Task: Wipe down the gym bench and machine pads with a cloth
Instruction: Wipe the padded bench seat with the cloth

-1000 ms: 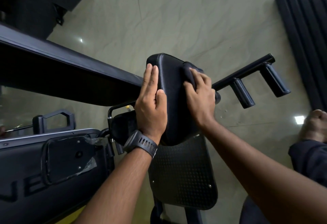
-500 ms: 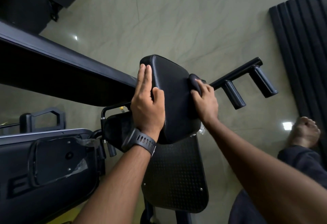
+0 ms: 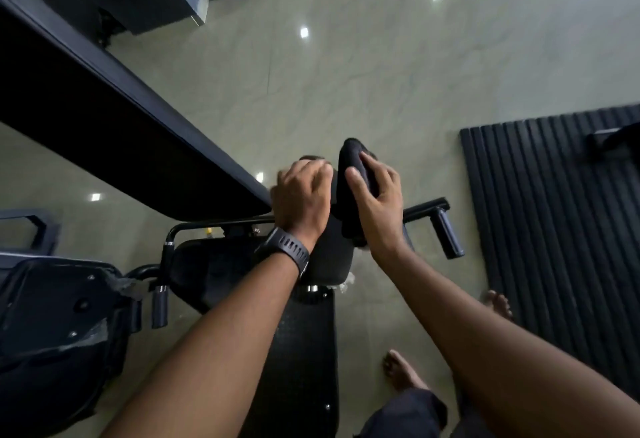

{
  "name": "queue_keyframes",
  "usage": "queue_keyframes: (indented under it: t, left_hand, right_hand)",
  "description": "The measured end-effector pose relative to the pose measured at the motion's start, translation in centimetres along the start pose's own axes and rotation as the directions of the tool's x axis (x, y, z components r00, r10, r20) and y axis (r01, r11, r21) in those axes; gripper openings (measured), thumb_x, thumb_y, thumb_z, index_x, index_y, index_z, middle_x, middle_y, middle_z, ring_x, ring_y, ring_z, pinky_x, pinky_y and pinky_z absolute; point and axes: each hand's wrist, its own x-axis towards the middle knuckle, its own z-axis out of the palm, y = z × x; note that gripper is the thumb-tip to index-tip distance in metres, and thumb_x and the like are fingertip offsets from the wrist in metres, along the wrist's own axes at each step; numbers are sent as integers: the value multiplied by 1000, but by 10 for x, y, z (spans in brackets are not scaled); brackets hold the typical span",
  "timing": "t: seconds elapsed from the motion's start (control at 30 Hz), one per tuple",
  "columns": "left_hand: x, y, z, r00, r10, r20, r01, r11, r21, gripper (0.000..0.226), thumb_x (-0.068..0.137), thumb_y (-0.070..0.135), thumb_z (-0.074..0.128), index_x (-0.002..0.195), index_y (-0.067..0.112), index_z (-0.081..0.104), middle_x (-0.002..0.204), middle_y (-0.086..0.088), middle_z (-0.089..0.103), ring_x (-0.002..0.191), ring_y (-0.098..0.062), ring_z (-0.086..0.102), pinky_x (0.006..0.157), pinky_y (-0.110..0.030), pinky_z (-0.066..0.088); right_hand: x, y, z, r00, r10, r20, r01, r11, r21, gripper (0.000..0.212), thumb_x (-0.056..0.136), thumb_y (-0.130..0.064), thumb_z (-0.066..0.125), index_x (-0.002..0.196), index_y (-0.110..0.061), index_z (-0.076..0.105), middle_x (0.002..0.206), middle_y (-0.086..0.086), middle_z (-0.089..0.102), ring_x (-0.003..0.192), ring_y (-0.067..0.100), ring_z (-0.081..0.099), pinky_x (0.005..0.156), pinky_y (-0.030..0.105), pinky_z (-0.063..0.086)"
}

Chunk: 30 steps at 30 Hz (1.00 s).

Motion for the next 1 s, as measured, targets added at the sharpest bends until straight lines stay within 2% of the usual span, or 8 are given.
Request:
queue_keyframes:
  t: [0.13, 0.23, 0.37, 0.5, 0.63, 0.7, 0.87, 1.0]
  left_hand:
    - [12, 62, -13, 976, -155, 151, 210, 841, -499, 56, 86, 64, 43, 103, 19, 71, 101, 0, 74, 98, -18, 67, 91, -43, 53]
    - [26, 105, -17, 977, -162, 139, 213, 769, -603, 48, 82, 61, 54, 100, 20, 70, 96, 0, 73, 94, -20, 69, 88, -48, 56]
    - [59, 163, -30, 984, -148, 102, 175, 652, -738, 36, 83, 52, 56, 94, 20, 69, 95, -5, 73, 96, -29, 69, 87, -56, 57]
    - [84, 208, -30, 986, -152, 64, 137, 538, -832, 22, 87, 40, 55, 83, 21, 65, 88, 0, 70, 88, -22, 66, 78, -50, 56]
    - [109, 255, -19, 988, -154, 3, 77, 480, -874, 19, 99, 29, 53, 89, 15, 62, 87, 2, 65, 83, -16, 62, 72, -36, 51]
    - [123, 273, -15, 993, -118, 6, 60, 460, -886, 19, 101, 26, 51, 96, 12, 62, 92, -2, 66, 85, -16, 62, 72, -33, 51]
    - [171, 310, -5, 999, -40, 26, 40, 408, -912, 32, 89, 45, 52, 104, 19, 63, 104, -6, 71, 99, -25, 68, 81, -41, 58]
    - [225, 326, 2, 997, -29, 77, 82, 370, -925, 37, 89, 48, 57, 116, 22, 61, 113, -3, 71, 104, -20, 69, 82, -36, 56]
  right_hand:
    - [31, -63, -22, 987, -158, 36, 158, 987, 25, 30, 109, -27, 44, 127, -24, 67, 133, -3, 56, 126, 1, 51, 112, 22, 37]
    - [54, -96, -38, 971, -236, 31, 236, 972, 15, 29, 103, -23, 52, 131, -18, 61, 131, 3, 56, 124, 10, 53, 111, 39, 44]
    - [95, -153, -73, 976, -213, 35, 213, 977, 2, 56, 93, -42, 65, 143, -25, 45, 138, -3, 50, 124, 13, 54, 106, 41, 50]
    - [131, -206, -111, 986, -120, 118, 120, 993, 11, 71, 85, -50, 73, 146, -24, 47, 130, -1, 63, 111, 16, 67, 93, 45, 59]
    - [162, -254, -140, 959, -195, 205, 205, 978, -30, 29, 94, -31, 71, 118, -16, 67, 104, 7, 75, 95, 21, 74, 81, 45, 63]
    - [178, -270, -149, 962, -184, 203, 185, 983, 10, 28, 94, -24, 71, 119, -15, 65, 107, 6, 74, 96, 19, 73, 76, 35, 62]
    - [230, -301, -162, 973, -121, 195, 101, 989, 112, 37, 92, -15, 70, 126, -16, 55, 114, 8, 69, 103, 22, 70, 74, 30, 59]
    - [285, -323, -161, 967, -126, 222, 102, 988, 118, 33, 92, -12, 66, 123, -16, 55, 105, 4, 72, 99, 23, 70, 71, 33, 58]
